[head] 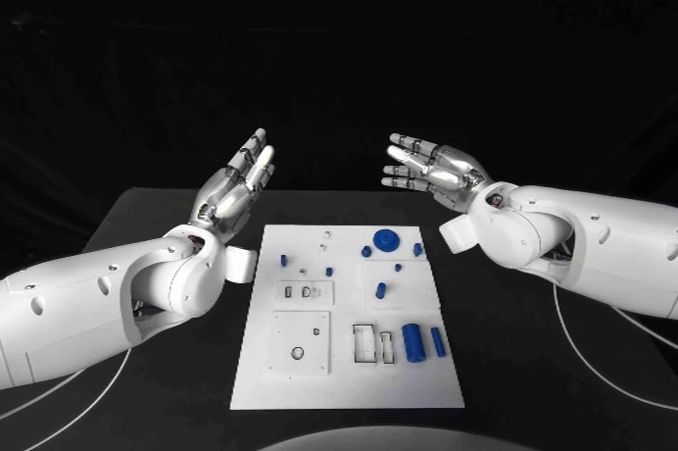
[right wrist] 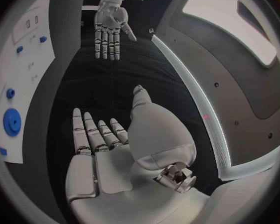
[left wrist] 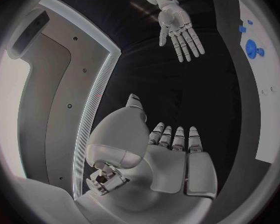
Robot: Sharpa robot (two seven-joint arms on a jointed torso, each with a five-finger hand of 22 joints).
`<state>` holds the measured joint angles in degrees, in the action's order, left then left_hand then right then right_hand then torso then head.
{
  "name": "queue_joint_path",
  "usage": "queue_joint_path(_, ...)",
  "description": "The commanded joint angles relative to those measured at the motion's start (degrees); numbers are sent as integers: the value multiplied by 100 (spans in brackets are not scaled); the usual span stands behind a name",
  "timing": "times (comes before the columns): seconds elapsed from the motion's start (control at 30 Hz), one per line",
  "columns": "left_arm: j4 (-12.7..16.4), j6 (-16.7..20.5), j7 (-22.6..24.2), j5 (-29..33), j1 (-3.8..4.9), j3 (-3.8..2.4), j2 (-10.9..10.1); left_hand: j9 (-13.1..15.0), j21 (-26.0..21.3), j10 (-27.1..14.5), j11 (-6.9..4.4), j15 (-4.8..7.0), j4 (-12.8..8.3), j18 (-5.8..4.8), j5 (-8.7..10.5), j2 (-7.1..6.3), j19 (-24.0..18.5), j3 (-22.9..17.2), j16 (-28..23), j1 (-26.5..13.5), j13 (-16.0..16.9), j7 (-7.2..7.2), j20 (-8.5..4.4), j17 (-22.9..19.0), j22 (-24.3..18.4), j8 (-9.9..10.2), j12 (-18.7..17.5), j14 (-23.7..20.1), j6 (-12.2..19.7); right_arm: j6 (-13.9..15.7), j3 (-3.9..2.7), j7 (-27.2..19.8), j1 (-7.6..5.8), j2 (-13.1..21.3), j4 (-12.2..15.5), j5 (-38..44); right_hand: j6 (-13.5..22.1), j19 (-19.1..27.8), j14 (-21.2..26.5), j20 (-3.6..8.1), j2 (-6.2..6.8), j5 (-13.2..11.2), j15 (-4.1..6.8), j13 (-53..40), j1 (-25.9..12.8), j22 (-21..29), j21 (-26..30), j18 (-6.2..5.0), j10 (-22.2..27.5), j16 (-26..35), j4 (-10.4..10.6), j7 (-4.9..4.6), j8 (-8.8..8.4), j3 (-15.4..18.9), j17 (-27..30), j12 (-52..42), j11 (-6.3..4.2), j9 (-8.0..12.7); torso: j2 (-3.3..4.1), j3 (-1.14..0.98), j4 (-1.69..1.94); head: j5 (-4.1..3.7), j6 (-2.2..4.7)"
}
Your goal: Assemble the parts on the task board
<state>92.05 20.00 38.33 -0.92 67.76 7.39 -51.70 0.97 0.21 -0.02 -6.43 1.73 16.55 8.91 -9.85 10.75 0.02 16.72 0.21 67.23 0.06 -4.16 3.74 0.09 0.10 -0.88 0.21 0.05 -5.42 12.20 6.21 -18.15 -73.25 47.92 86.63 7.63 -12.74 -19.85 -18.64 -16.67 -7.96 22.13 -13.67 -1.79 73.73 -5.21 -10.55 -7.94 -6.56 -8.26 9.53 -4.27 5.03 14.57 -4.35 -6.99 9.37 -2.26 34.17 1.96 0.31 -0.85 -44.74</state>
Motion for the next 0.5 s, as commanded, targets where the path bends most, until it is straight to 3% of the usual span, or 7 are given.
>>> queue_joint_path(0.03,110,9,287,-848,35,-2,-97,13,-19,2,-4,-179,11,73,-27,4,0,-22,-21,107,-6,10,209,-9,-7,-26,-21,-5,-116,-143,-4,525,-174,54,38,2110,-336,-1510,-1826,15,3,213,74,-77,365,-254,-632,-6,-561,-679,-245,-95,107,-66,-334,-397,114,-36,143,18,40,-16,17)
queue_joint_path(0.1,165,17,304,-984,55,-3,-149,19,11,2,9,-299,13,101,-95,11,32,-33,-21,185,-6,23,359,-9,15,-30,-21,-5,-178,-160,-4,850,-281,88,75,2889,-661,-2276,-2686,50,-6,218,302,-107,607,-314,-855,-197,-1007,-911,-426,-162,205,-129,-470,-640,143,-73,229,16,80,-21,37)
queue_joint_path(0.13,193,22,313,-1047,64,-4,-172,22,30,2,17,-341,12,114,-133,13,54,-38,-21,227,-6,31,421,-9,29,-32,-21,-5,-207,-217,-4,1061,-328,103,98,3310,-1107,-2682,-3146,130,-4,126,437,-137,736,-360,-993,-250,-1326,-1080,-522,-244,371,-184,-551,-806,113,-144,266,13,97,-24,45)
queue_joint_path(0.23,261,34,318,-1216,101,-7,-215,26,68,2,17,-413,8,133,-222,15,103,-50,-21,322,-6,36,532,-9,54,-35,-21,-5,-249,-453,-4,1577,-451,125,149,4491,-1895,-3505,-4040,515,-18,-91,757,-178,1094,-477,-1304,-187,-2032,-1442,-804,-348,623,-426,-722,-1105,54,-251,380,11,149,-22,58)
queue_joint_path(0.3,292,41,311,-1354,155,-7,-236,29,90,2,14,-457,8,139,-250,19,133,-58,-21,379,-6,26,593,-9,66,-39,-21,-5,-278,-616,-5,1892,-528,129,199,5412,-2583,-4083,-4708,777,56,-328,986,-218,1239,-617,-1608,-165,-2625,-1800,-949,-310,851,-558,-888,-1322,-92,-356,450,13,190,-29,59)
queue_joint_path(0.37,314,57,304,-1491,209,-6,-246,31,106,2,13,-486,9,142,-270,27,155,-62,-21,415,-6,25,634,-9,75,-40,-21,-5,-295,-713,-5,2139,-586,142,278,6334,-2765,-4417,-5056,858,140,-515,1153,-194,1211,-734,-1824,-245,-2807,-2067,-968,-268,851,-611,-1035,-1272,-202,-367,505,23,234,-45,53)
queue_joint_path(0.5,369,98,307,-1676,295,-6,-265,32,124,2,10,-517,7,144,-348,46,182,-73,-19,479,-6,22,680,-7,83,-40,-21,-2,-308,-680,-5,2413,-648,198,493,7796,-3083,-4887,-5514,1044,289,-820,1366,-194,1099,-971,-2206,-253,-3236,-2686,-918,-132,804,-716,-1403,-1167,-391,-387,596,44,322,-110,51)
